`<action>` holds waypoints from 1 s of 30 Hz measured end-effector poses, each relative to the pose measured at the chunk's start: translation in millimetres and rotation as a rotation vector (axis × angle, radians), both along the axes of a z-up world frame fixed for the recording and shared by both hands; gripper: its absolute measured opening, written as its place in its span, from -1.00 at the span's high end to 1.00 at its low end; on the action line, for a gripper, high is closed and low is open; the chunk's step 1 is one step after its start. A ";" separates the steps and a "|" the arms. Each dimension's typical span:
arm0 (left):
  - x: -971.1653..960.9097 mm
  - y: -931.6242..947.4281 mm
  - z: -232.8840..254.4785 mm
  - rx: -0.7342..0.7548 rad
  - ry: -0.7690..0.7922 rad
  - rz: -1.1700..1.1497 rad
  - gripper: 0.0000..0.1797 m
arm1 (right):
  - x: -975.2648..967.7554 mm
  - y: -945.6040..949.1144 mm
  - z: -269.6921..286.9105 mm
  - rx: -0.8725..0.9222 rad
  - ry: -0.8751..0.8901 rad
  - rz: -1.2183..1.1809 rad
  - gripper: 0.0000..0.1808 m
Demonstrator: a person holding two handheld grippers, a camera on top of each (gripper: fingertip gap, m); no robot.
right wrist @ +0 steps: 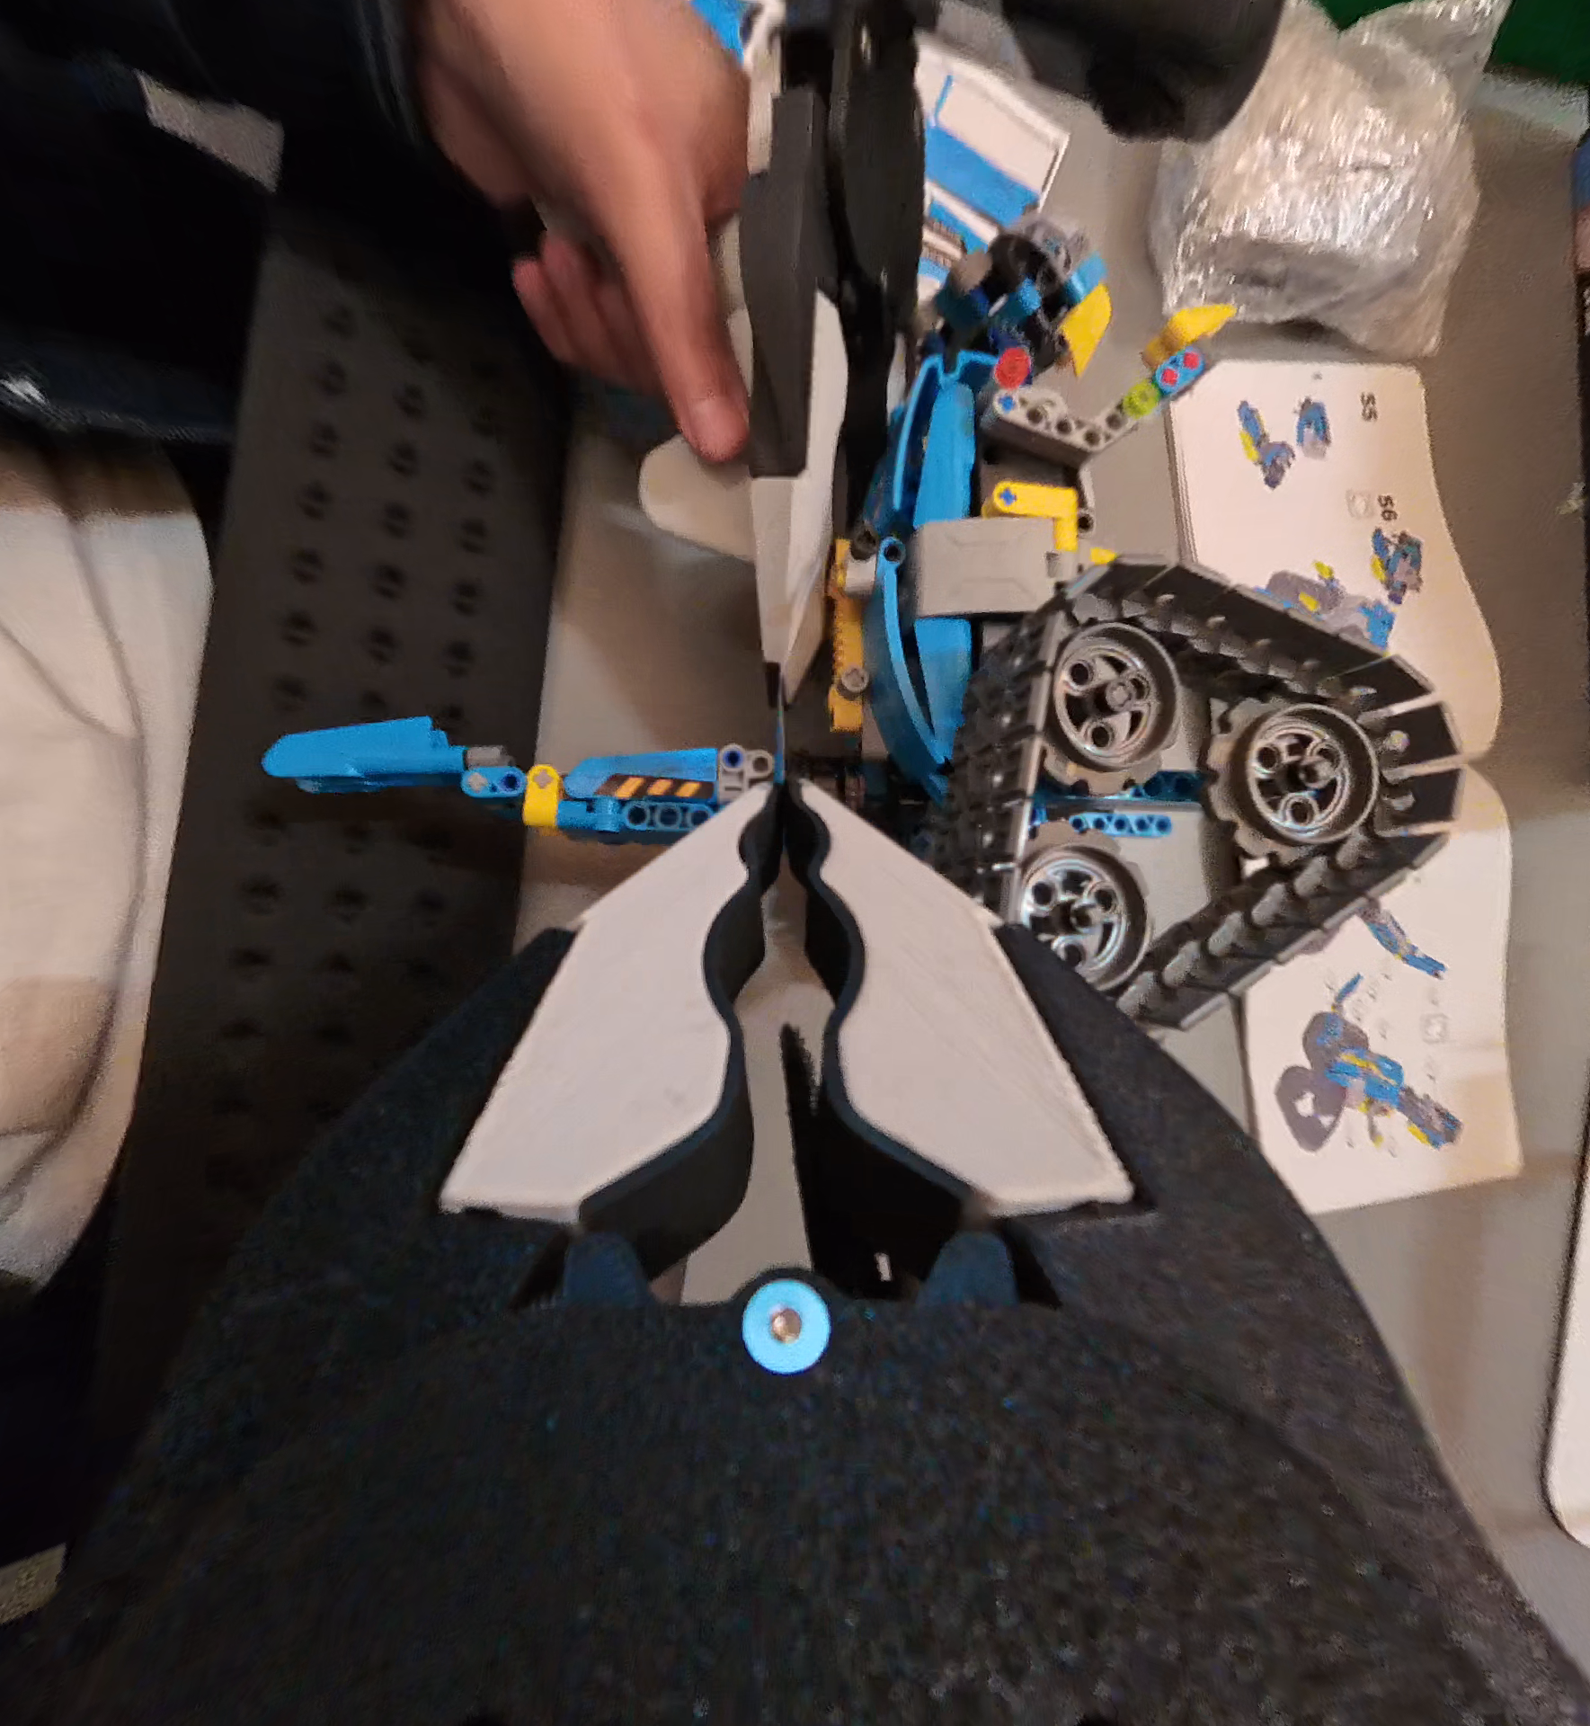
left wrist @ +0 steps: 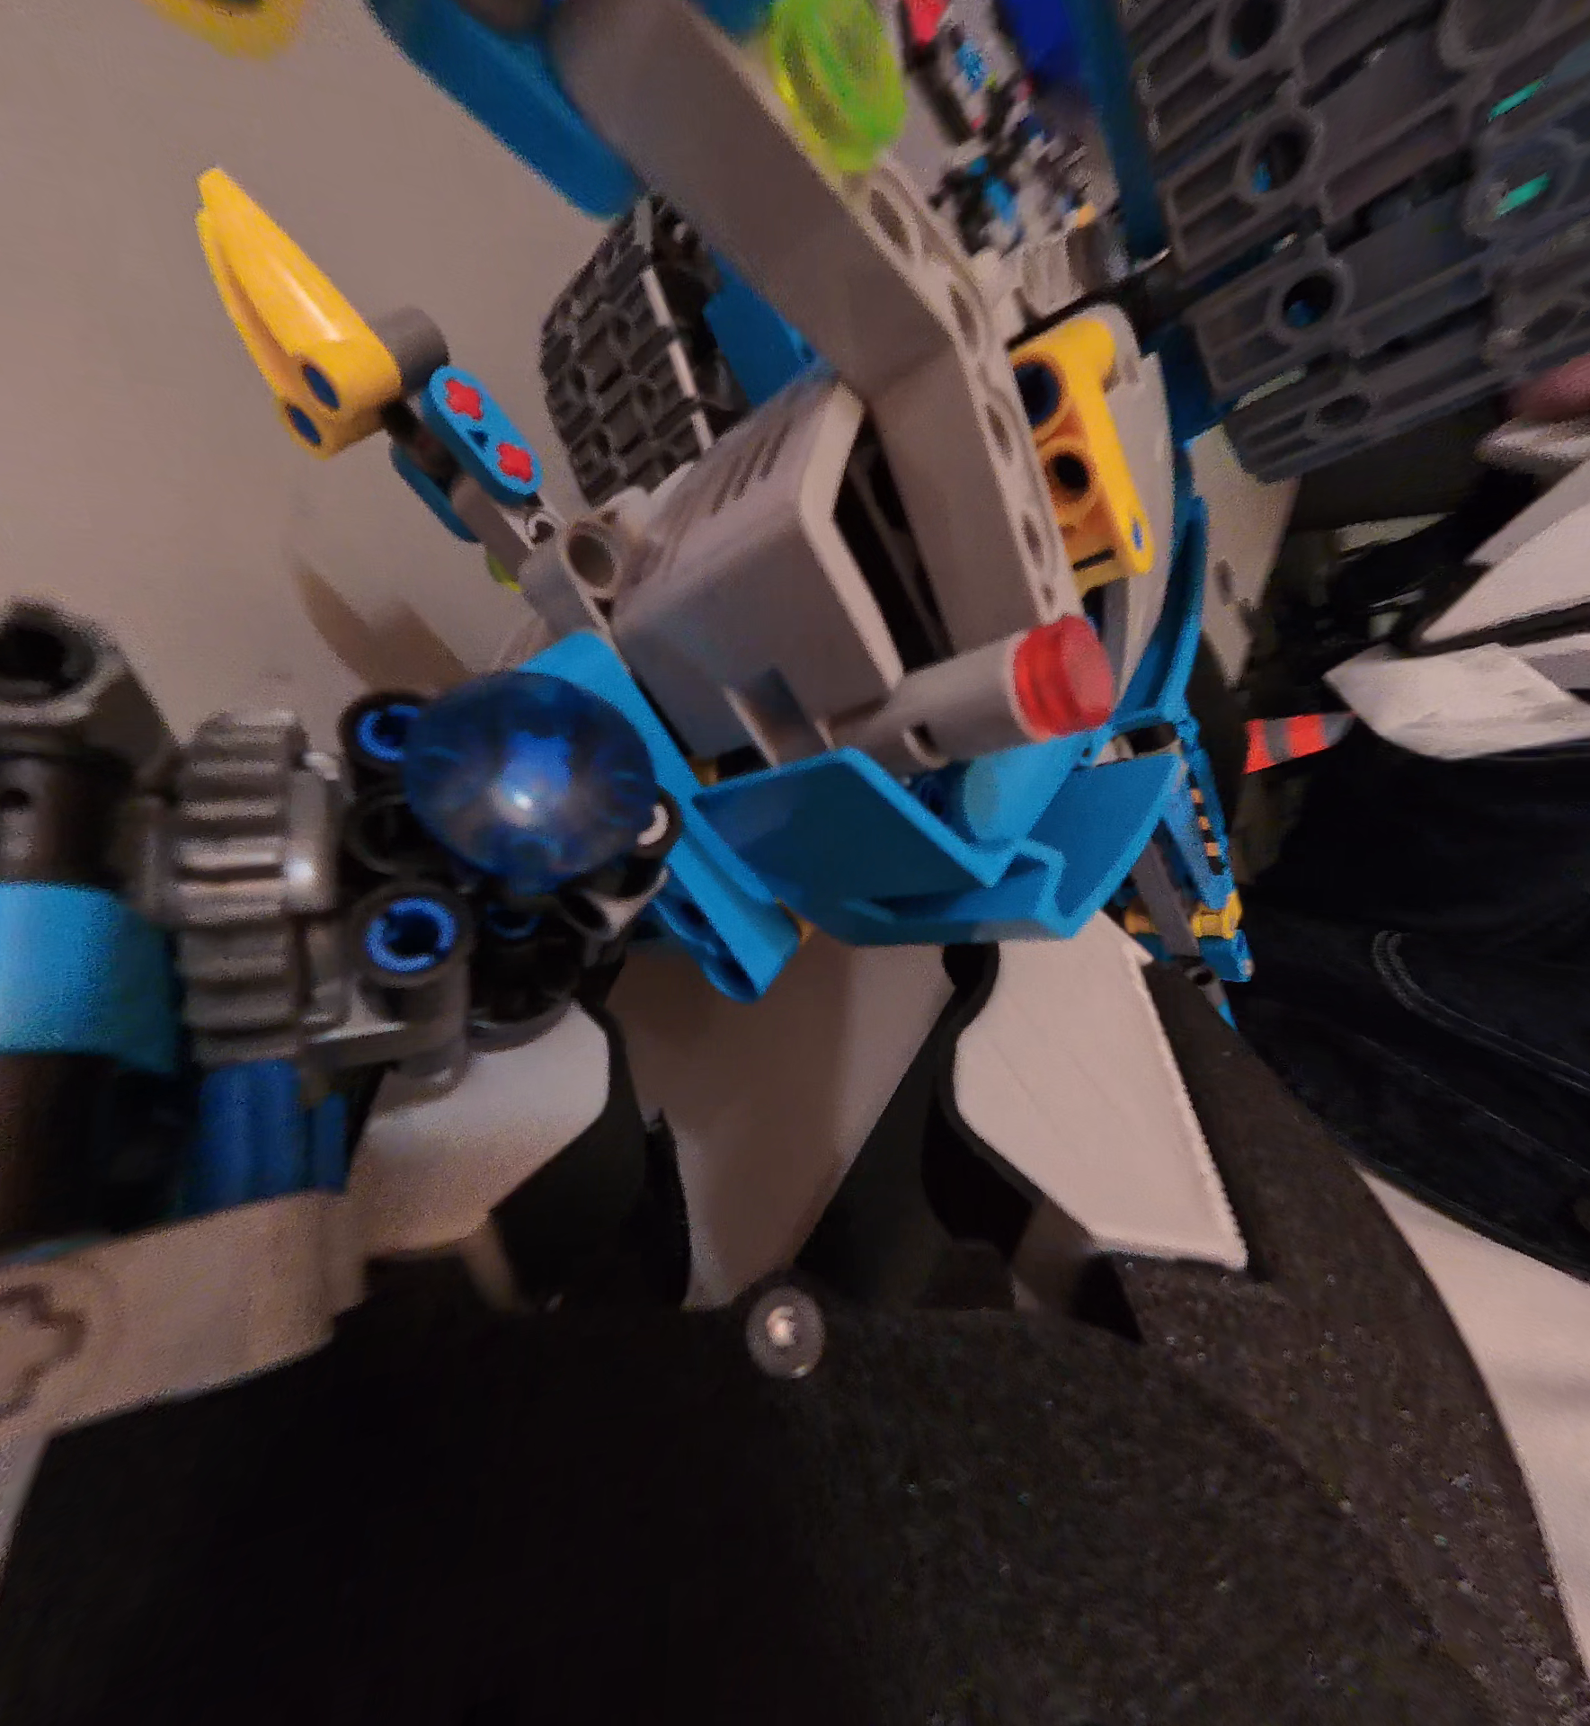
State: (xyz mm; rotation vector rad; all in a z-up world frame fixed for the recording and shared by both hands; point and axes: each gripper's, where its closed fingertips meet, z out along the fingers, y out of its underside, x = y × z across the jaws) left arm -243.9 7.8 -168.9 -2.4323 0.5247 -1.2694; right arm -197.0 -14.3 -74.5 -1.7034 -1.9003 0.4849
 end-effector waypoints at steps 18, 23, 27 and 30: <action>-48.7 -42.6 85.2 0.792 0.228 -0.358 0.51 | -32.9 -12.9 -9.9 -0.007 -0.132 0.055 1.00; -47.2 -42.3 84.5 0.800 0.063 -0.315 0.48 | -38.9 -22.7 -12.8 -0.026 -0.126 0.061 1.00; -38.6 -57.9 90.8 0.868 -0.006 -0.383 0.50 | -51.5 -31.6 -14.5 0.005 -0.155 0.083 1.00; -36.3 -63.2 87.5 0.889 0.007 -0.422 0.61 | -58.7 -36.0 -18.2 0.030 -0.219 0.100 1.00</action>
